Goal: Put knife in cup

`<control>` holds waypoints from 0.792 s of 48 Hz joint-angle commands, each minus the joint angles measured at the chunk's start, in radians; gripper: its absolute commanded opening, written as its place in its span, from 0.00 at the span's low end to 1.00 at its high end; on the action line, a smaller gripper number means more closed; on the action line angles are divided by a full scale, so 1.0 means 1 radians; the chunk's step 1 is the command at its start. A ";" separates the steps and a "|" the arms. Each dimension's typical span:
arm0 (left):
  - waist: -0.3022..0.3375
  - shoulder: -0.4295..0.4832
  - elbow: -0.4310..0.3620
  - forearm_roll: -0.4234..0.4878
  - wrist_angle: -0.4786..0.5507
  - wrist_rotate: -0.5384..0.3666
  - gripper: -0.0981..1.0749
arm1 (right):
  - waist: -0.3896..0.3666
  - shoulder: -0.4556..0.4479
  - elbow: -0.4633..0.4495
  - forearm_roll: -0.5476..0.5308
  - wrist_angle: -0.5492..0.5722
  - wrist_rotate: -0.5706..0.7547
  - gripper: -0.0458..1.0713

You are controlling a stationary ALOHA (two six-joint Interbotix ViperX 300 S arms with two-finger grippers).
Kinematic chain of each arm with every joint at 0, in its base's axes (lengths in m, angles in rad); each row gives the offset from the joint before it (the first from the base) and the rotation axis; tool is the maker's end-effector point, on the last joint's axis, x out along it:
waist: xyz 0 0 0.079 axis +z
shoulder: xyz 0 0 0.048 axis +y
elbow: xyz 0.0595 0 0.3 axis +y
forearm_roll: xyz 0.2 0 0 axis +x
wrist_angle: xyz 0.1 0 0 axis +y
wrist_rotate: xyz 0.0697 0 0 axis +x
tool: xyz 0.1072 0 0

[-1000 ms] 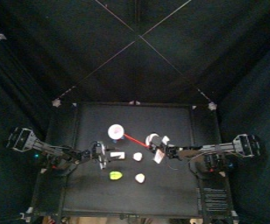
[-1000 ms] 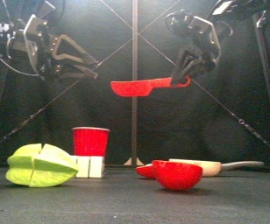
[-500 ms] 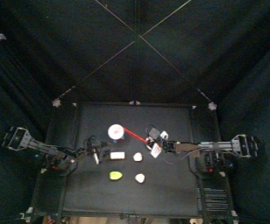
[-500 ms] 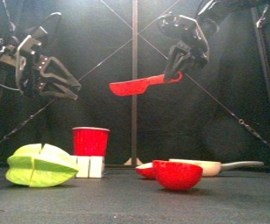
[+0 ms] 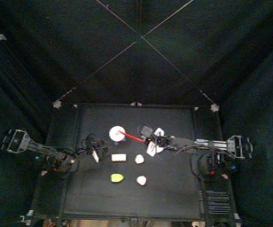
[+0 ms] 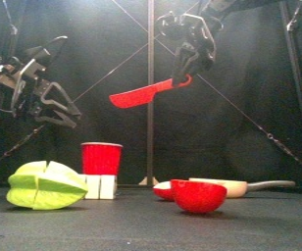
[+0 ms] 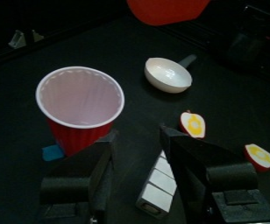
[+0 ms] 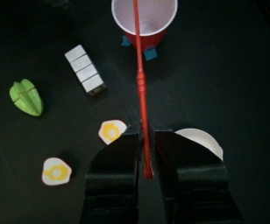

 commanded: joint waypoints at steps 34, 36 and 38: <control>0.009 -0.098 0.035 -0.060 0.002 0.000 0.76 | -0.156 0.328 -0.486 0.273 0.453 -0.327 0.48; 0.009 -0.100 0.035 -0.060 0.002 0.000 0.76 | -0.156 0.342 -0.499 0.273 0.459 -0.328 0.48; 0.009 -0.098 0.035 -0.060 0.002 0.000 0.76 | -0.158 0.353 -0.511 0.275 0.465 -0.330 0.48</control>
